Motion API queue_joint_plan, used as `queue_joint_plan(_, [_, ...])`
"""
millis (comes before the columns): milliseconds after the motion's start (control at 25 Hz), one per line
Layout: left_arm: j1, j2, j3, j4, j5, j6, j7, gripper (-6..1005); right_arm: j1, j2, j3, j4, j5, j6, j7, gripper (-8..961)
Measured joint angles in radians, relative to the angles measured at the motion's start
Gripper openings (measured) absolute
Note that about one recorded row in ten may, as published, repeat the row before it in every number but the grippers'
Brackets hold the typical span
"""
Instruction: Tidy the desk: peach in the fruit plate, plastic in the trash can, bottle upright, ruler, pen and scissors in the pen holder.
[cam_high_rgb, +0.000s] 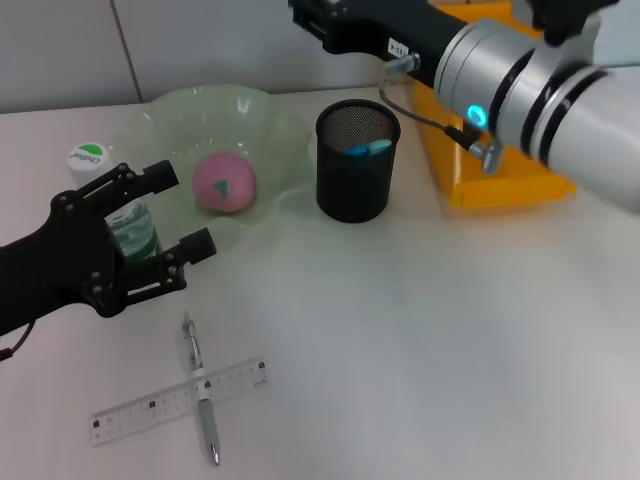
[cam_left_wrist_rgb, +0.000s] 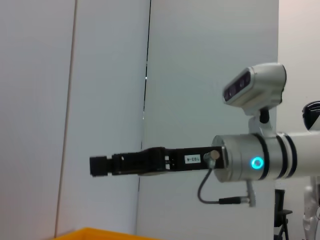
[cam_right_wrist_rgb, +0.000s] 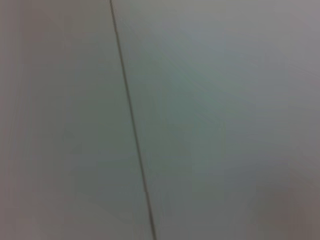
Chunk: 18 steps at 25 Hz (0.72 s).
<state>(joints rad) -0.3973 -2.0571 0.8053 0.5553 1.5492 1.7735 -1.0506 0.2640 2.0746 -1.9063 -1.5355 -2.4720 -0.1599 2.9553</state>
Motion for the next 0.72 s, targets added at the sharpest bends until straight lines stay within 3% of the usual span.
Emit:
queue_joint_plan(40, [-0.002,0.000,0.000,0.000,0.000,0.000,0.000,793,-0.001,0.000,0.052,-0.075,0.026,-0.157,-0.005,549])
queue_joint_plan(80, [-0.002,0.000,0.000,0.000,0.000,0.000,0.000,793,-0.001,0.000,0.052,-0.075,0.026,-0.157,-0.005,549])
queue_joint_plan(120, [-0.003,0.000,0.000,0.000,0.000,0.000,0.000,793,0.001,0.000,0.110,-0.140,0.070,-0.293,-0.012,549])
queue_joint_plan(200, [-0.003,0.000,0.000,0.000,0.000,0.001,0.000,792,0.002,0.000,0.143,-0.167,0.112,-0.361,-0.026,549])
queue_joint_plan(240, [-0.003,0.000,0.000,0.000,0.000,0.001,0.000,792,0.003,-0.001,0.227,-0.206,0.240,-0.485,-0.087,548])
queue_joint_plan(280, [-0.003,0.000,0.000,0.000,0.000,0.001,0.000,792,0.003,-0.001,0.227,-0.206,0.240,-0.485,-0.087,548])
queue_joint_plan(360, [-0.003,0.000,0.000,0.000,0.000,0.001,0.001,792,0.003,-0.002,0.314,-0.213,0.404,-0.586,-0.174,548])
queue_joint_plan(400, [-0.003,0.000,-0.003,0.000,0.000,0.001,0.001,792,0.006,-0.001,0.382,-0.202,0.527,-0.655,-0.237,548])
queue_joint_plan(440, [-0.004,0.000,-0.007,0.000,0.000,0.002,0.000,792,0.019,0.000,0.537,-0.151,0.780,-0.824,-0.375,548])
queue_joint_plan(480, [-0.004,0.000,-0.007,0.000,0.000,0.002,0.000,791,0.019,0.000,0.537,-0.151,0.780,-0.824,-0.375,556])
queue_joint_plan(600, [-0.005,-0.001,-0.010,0.000,0.000,0.003,0.000,791,0.063,-0.004,0.734,-0.031,1.001,-1.084,-0.480,579])
queue_joint_plan(720, [-0.005,-0.002,-0.009,0.000,0.000,0.003,-0.001,791,0.118,-0.030,0.878,0.107,1.057,-1.301,-0.526,602])
